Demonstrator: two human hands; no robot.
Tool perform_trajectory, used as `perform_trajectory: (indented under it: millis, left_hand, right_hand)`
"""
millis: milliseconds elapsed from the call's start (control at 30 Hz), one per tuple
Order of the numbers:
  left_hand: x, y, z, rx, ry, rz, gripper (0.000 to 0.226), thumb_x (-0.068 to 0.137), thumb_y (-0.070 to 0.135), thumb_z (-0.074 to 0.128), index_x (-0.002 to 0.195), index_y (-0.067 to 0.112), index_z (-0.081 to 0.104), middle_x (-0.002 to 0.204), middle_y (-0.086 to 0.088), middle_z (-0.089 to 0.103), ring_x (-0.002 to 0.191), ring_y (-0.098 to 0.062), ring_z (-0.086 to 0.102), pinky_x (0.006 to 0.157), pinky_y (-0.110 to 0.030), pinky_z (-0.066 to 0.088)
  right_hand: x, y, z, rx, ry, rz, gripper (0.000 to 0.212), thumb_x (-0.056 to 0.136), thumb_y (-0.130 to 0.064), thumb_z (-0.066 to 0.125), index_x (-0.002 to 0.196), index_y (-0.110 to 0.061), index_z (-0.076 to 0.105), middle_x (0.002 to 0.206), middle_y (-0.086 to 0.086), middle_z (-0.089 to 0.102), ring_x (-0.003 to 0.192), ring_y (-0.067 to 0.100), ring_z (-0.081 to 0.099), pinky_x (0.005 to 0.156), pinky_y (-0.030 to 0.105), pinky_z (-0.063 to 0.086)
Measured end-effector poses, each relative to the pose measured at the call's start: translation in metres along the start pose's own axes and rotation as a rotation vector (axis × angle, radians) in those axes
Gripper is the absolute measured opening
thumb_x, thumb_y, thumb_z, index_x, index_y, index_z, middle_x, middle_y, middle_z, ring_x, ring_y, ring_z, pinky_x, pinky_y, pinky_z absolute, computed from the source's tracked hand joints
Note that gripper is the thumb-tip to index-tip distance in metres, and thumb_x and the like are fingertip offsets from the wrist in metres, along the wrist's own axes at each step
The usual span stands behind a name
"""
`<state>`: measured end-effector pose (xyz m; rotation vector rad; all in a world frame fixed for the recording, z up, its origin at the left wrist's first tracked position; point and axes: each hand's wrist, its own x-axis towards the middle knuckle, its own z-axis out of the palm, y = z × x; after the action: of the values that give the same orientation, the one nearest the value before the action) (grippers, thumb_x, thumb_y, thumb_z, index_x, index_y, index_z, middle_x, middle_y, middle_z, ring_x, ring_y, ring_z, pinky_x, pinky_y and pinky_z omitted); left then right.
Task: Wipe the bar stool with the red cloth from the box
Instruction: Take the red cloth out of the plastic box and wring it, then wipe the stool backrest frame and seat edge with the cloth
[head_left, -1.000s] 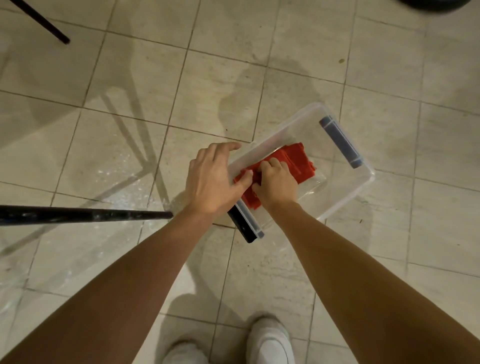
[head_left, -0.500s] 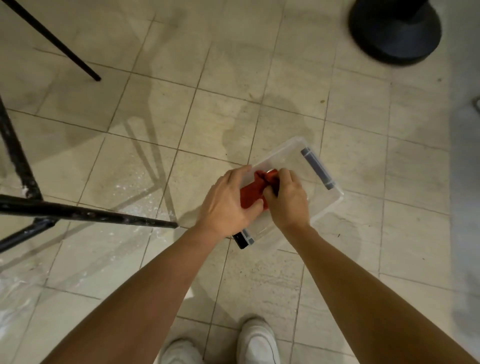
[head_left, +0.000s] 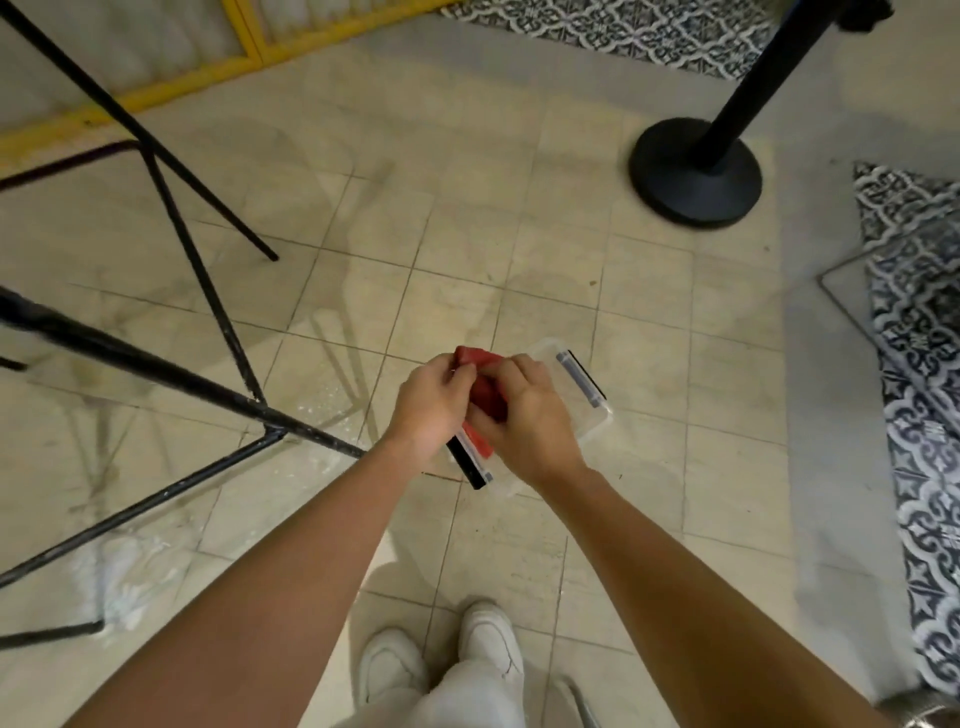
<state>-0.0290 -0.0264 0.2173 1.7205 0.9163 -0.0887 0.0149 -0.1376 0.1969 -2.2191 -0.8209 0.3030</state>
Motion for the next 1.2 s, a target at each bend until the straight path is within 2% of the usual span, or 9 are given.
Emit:
perform_trajectory:
  millis: [100,200,267,367,467,567,667,933,1200]
  left_hand:
    - [-0.028,0.016,-0.027,-0.108,0.093,0.009,0.021,0.097,0.022,0.042,0.100,0.019,0.063,0.098,-0.008,0.068,0.095,-0.024,0.063,0.087,-0.040,0.052]
    - [-0.055,0.032,-0.053,-0.079,0.131,0.065,0.025,0.099,0.021,0.039,0.109,0.018,0.061,0.103,-0.005,0.064,0.095,-0.017,0.059,0.077,-0.025,0.046]
    - [-0.073,0.043,-0.069,-0.066,0.164,0.114,0.028,0.100,0.022,0.036,0.116,0.017,0.058,0.105,-0.002,0.062,0.097,-0.016,0.057,0.080,-0.025,0.044]
    - [-0.104,0.057,-0.096,-0.095,0.253,0.188,0.028,0.100,0.023,0.035,0.122,0.014,0.051,0.110,-0.004,0.061,0.100,-0.016,0.056,0.086,-0.028,0.044]
    - [-0.141,0.073,-0.123,-0.096,0.337,0.296,0.025,0.101,0.020,0.035,0.123,0.011,0.044,0.113,-0.002,0.055,0.102,-0.014,0.054,0.087,-0.025,0.043]
    - [-0.176,0.093,-0.147,-0.035,0.382,0.430,0.015,0.100,0.020,0.036,0.114,0.017,0.039,0.113,-0.002,0.056,0.105,-0.016,0.056,0.090,-0.030,0.045]
    - [-0.206,0.111,-0.179,0.134,0.515,0.538,0.020,0.098,0.026,0.043,0.116,0.017,0.046,0.109,-0.003,0.062,0.099,-0.020,0.059,0.085,-0.037,0.047]
    - [-0.266,0.157,-0.256,0.363,0.960,0.748,0.033,0.094,0.027,0.051,0.125,0.019,0.053,0.118,0.000,0.059,0.110,-0.020,0.049,0.091,-0.032,0.037]
    - [-0.306,0.193,-0.332,0.574,1.242,0.902,0.035,0.091,0.028,0.051,0.125,0.023,0.055,0.123,0.003,0.058,0.114,-0.018,0.046,0.086,-0.030,0.035]
  right_hand:
    - [-0.003,-0.025,-0.020,-0.159,-0.106,-0.191,0.063,0.066,-0.046,0.070,0.118,-0.013,0.057,0.127,0.008,0.052,0.116,0.024,0.047,0.097,0.036,0.041]
    - [0.003,-0.058,-0.035,-0.272,-0.187,-0.307,0.065,0.067,-0.040,0.072,0.122,-0.016,0.047,0.144,0.008,0.038,0.128,0.026,0.040,0.100,0.040,0.038]
    - [0.005,-0.084,-0.040,-0.270,-0.190,-0.350,0.066,0.066,-0.035,0.077,0.117,-0.019,0.039,0.138,0.010,0.041,0.122,0.027,0.045,0.095,0.036,0.038]
    - [0.000,-0.127,-0.043,-0.128,-0.131,-0.399,0.067,0.060,-0.022,0.079,0.112,-0.014,0.037,0.111,0.012,0.051,0.096,0.027,0.054,0.083,0.034,0.043]
    - [-0.013,-0.175,-0.053,-0.022,-0.074,-0.406,0.053,0.069,-0.014,0.073,0.114,-0.007,0.044,0.109,0.010,0.045,0.098,0.025,0.049,0.085,0.035,0.042]
    - [-0.020,-0.214,-0.067,0.021,0.018,-0.464,0.040,0.076,-0.005,0.063,0.112,-0.006,0.045,0.107,0.010,0.045,0.094,0.029,0.050,0.071,0.030,0.036]
    - [-0.020,-0.254,-0.091,-0.031,0.080,-0.538,0.040,0.076,-0.002,0.060,0.112,-0.009,0.046,0.108,0.009,0.046,0.093,0.033,0.052,0.066,0.031,0.034]
    - [-0.002,-0.367,-0.144,-0.088,0.184,-0.741,0.050,0.072,-0.013,0.074,0.114,-0.015,0.046,0.115,0.006,0.038,0.094,0.031,0.053,0.077,0.048,0.049]
    - [0.018,-0.460,-0.164,0.137,0.390,-0.759,0.051,0.076,-0.021,0.076,0.116,-0.008,0.046,0.124,0.011,0.032,0.112,0.023,0.044,0.091,0.035,0.048]
